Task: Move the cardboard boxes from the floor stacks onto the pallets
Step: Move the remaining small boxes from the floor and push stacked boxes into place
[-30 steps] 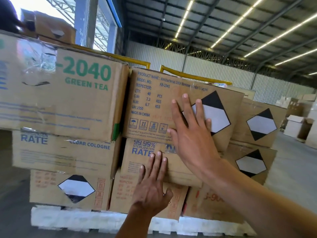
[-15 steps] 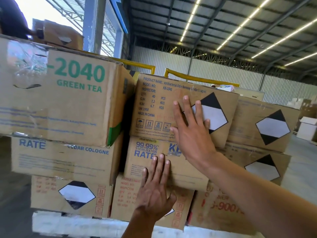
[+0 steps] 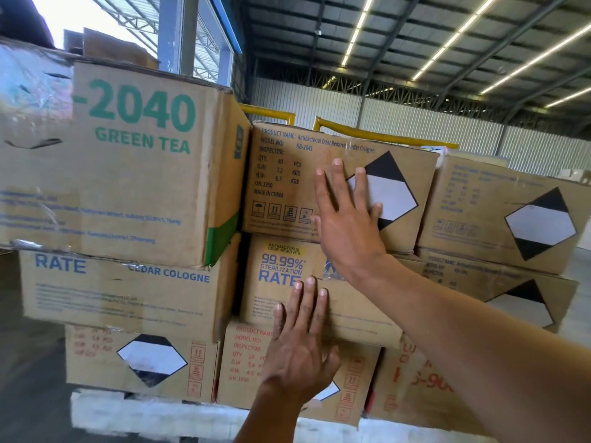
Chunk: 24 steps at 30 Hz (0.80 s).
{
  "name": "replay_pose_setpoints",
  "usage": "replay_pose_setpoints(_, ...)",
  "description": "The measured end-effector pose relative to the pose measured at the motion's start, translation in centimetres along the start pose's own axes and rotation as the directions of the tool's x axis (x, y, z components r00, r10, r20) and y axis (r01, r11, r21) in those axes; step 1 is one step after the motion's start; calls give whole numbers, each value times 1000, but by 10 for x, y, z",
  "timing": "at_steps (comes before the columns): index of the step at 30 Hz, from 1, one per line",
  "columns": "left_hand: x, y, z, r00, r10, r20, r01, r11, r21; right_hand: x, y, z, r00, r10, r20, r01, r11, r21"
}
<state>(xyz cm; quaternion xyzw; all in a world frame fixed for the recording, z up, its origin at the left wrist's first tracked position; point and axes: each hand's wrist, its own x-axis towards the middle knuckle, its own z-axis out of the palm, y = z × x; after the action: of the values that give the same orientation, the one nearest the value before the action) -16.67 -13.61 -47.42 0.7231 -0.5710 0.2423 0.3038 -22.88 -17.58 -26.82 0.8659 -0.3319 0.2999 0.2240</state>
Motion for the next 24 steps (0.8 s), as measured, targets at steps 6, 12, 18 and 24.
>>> replay_pose_setpoints(6,4,-5,4,1000,0,8,0,1000,13,6,-4,4,1000,8,4,-8,1000,-5)
replay_pose_setpoints(12,3,-7,-5,999,6,39,-6,1000,5,6,-5,-1,999,-12,43,11,999,31)
replay_pose_setpoints(18,-29,-8,-40,993,-84,82,77,994,80,-17,-10,-34,997,-45,56,29,967,255)
replay_pose_setpoints(24,-85,-4,-95,953,-245,180,180,931,317,-57,-20,-81,990,-130,-60,143,887,440)
